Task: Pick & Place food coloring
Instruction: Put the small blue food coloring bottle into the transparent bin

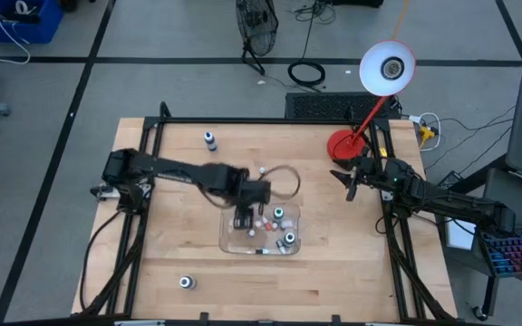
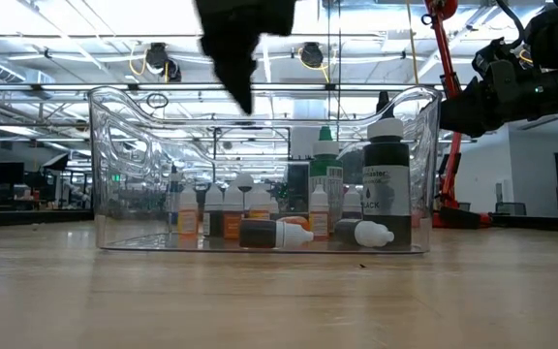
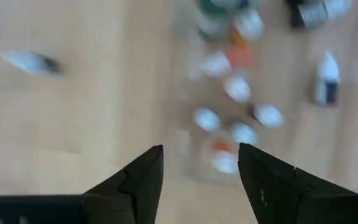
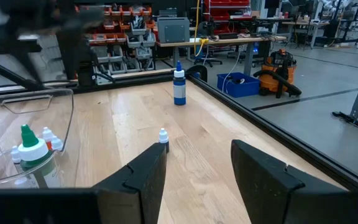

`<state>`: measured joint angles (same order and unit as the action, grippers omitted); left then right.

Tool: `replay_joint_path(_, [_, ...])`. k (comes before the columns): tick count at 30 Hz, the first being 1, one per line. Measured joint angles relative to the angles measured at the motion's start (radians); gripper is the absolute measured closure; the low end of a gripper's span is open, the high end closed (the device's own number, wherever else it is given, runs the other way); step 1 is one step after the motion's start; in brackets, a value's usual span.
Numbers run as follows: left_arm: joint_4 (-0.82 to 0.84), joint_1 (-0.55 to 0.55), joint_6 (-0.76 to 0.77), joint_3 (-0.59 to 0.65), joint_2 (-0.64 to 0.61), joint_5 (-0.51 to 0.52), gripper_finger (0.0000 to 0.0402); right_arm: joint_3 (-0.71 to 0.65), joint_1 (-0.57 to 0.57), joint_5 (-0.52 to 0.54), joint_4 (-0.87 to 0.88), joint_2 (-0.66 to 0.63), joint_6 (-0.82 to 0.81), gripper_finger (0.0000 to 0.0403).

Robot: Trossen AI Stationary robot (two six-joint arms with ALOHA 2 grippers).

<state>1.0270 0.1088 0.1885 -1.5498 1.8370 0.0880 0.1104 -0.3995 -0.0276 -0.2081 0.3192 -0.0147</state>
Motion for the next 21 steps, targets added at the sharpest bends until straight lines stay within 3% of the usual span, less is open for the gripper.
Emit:
replay_joint_path(6, [0.011,-0.125,-0.133,-0.157,0.006,0.020,0.0192,0.000,0.000,0.000,0.000,0.000,0.000,0.0232])
replay_joint_path(13, [-0.104,-0.242,-0.209,-0.113,0.036,0.018,0.0192,0.000,0.000,0.000,0.000,0.000,0.000,0.0232])
replay_joint_path(21, [-0.159,-0.295,-0.241,-0.108,0.238,0.042,0.0192,0.000,0.000,0.000,0.004,0.000,0.000,0.0232])
